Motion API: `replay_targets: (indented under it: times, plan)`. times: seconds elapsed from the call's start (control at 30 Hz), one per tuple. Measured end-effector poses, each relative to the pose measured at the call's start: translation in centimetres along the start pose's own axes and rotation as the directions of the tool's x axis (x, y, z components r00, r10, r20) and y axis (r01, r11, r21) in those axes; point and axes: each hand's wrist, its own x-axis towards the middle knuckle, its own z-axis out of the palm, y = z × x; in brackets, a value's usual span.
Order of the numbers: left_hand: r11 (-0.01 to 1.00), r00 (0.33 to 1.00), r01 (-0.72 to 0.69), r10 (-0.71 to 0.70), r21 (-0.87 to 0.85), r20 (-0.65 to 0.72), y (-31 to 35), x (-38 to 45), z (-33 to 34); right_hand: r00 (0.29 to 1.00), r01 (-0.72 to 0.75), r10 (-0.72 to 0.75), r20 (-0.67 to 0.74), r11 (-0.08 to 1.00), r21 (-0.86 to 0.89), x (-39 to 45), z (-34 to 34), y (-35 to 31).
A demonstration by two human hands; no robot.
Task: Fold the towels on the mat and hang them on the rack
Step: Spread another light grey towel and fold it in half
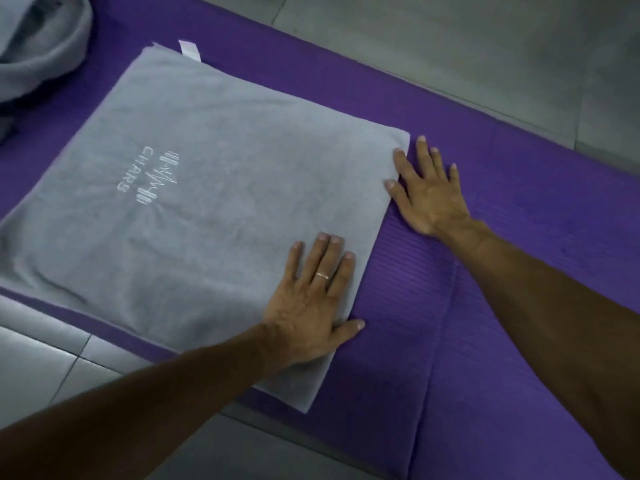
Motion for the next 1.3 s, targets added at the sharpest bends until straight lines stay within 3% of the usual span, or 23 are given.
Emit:
replay_targets:
  times: [0.07,0.13,0.2,0.27,0.33,0.4,0.5,0.67,0.77,0.87,1.03,1.17,1.3]
  plan:
    - [0.999,1.000,-0.019,0.019,-0.046,-0.016,0.1,-0.5,-0.7,0.987,0.126,-0.119,-0.108,0.990,0.062,-1.9,0.2,-0.4]
    - [0.990,0.993,-0.048,0.033,-0.130,-0.109,0.3,-1.2,-1.5,0.962,0.251,-0.244,-0.122,0.967,0.043,-4.0,0.4,-0.1]
    - [0.949,0.975,0.032,-0.098,-0.312,-0.197,0.2,-1.8,-2.7,0.958,0.275,-0.271,-0.093,0.961,0.032,-5.2,0.2,0.6]
    - [0.805,0.944,0.203,-0.313,-0.557,-0.108,-0.2,-2.1,-4.2,0.960,0.267,-0.261,-0.099,0.962,0.053,-5.5,-0.3,0.5]
    - [0.585,0.915,0.332,-0.390,-0.740,0.102,-1.1,-2.5,-5.1,0.947,0.303,-0.294,-0.131,0.952,0.051,-5.3,-0.5,-0.6]
    - [0.515,0.917,0.337,-0.371,-0.788,0.149,-1.8,-3.2,-5.8,0.940,0.324,-0.317,-0.129,0.945,0.039,-4.4,-0.6,-2.1]
    - [0.528,0.924,0.313,-0.362,-0.790,0.124,-2.8,-4.2,-6.1,0.939,0.319,-0.311,-0.145,0.947,0.036,-2.2,-1.1,-4.1]
    - [0.441,0.896,0.439,-0.277,-0.783,0.347,-3.6,-4.9,-6.6,0.940,0.291,-0.271,-0.207,0.954,0.073,-1.0,-2.1,-3.6]
    - [0.349,0.889,0.457,-0.180,-0.818,0.420,-2.9,-4.9,-7.2,0.917,0.352,-0.342,-0.204,0.936,0.018,-2.1,-2.5,-2.1]
    - [0.281,0.882,0.471,-0.126,-0.836,0.454,-2.4,-4.7,-7.6,0.927,0.324,-0.320,-0.194,0.946,-0.012,-3.1,-3.3,-0.5]
    - [0.250,0.878,0.467,-0.244,-0.848,0.411,-5.4,-6.1,-8.5,0.929,0.283,-0.263,-0.261,0.958,0.039,-1.8,-5.3,-3.0]
    - [0.362,0.865,0.461,-0.387,-0.810,0.319,-10.4,-7.9,-9.5,0.919,0.301,-0.274,-0.282,0.952,0.054,1.3,-7.5,-7.7]
    - [0.477,0.828,0.444,-0.543,-0.758,0.144,-14.9,-9.6,-10.2,0.894,0.360,-0.310,-0.322,0.927,0.107,4.8,-9.1,-13.3]
